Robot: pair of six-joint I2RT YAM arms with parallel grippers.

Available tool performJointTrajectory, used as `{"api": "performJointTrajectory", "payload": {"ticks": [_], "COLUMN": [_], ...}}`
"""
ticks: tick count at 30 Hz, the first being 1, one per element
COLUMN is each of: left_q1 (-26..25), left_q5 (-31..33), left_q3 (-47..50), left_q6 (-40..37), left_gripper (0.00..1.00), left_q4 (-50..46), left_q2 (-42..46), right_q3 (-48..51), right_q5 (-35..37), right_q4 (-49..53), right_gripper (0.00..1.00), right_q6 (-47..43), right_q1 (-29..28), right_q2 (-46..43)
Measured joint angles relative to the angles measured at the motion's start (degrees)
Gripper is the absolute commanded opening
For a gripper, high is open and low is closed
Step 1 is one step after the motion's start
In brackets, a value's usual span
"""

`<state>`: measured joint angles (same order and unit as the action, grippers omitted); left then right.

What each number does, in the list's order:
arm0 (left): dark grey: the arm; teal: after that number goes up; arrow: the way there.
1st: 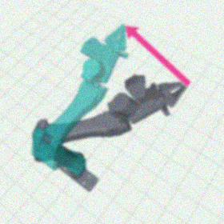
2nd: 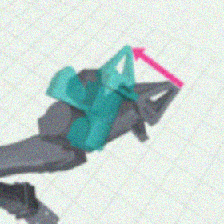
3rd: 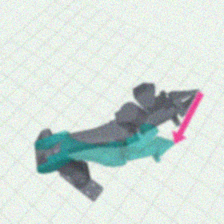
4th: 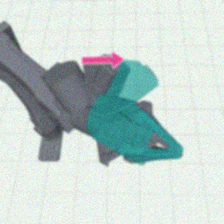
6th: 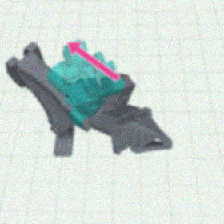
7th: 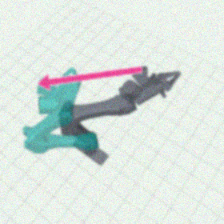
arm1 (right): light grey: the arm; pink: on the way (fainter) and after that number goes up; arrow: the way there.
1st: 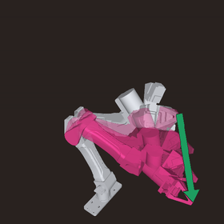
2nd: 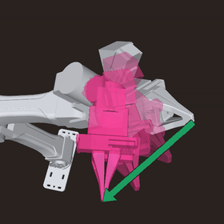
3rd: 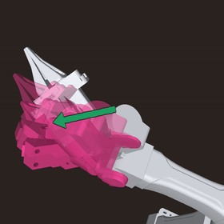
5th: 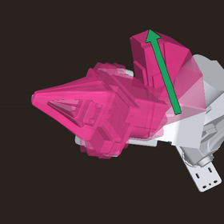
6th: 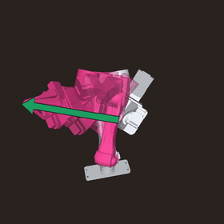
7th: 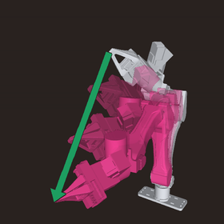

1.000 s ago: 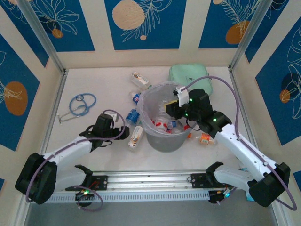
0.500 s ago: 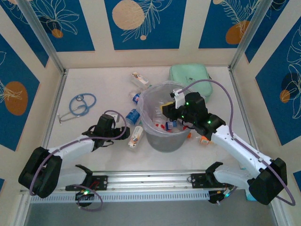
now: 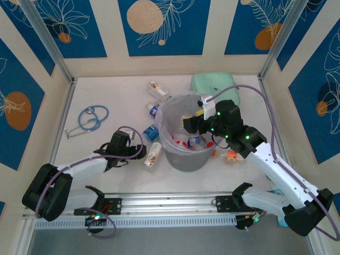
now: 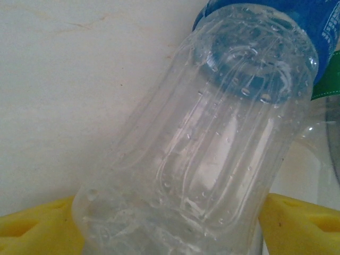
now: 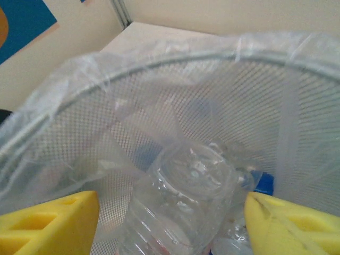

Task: Put the plastic bottles in the bin

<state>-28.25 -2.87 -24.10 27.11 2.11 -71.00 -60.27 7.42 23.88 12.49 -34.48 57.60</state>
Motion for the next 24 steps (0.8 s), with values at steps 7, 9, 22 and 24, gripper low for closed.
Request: {"api": "performJointTrajectory", "payload": {"ticks": [7, 9, 22, 24], "left_q1": [0.0, 0.0, 0.0, 0.0], "left_q5": [2.14, 3.43, 7.98, 8.2], "left_q3": [0.31, 0.28, -0.92, -2.05], "left_q6": [-0.17, -0.57, -0.48, -0.61], "left_gripper": [0.71, 0.67, 0.45, 0.43], "left_q4": [-2.58, -4.52, -16.2, -17.73], "left_q2": [3.45, 4.76, 12.04, 13.6], "right_q3": [-6.54, -7.17, -8.04, -8.04], "right_q5": [1.79, 2.56, 6.8, 7.04], "right_q4": [2.8, 2.54, -0.9, -0.5], "right_gripper": [0.71, 0.71, 0.71, 0.71], "right_q6": [-1.11, -0.76, 16.02, 18.67], "right_q1": [0.11, 0.37, 4.55, 6.03], "right_q2": [-2.03, -3.72, -6.51, -6.47]}}
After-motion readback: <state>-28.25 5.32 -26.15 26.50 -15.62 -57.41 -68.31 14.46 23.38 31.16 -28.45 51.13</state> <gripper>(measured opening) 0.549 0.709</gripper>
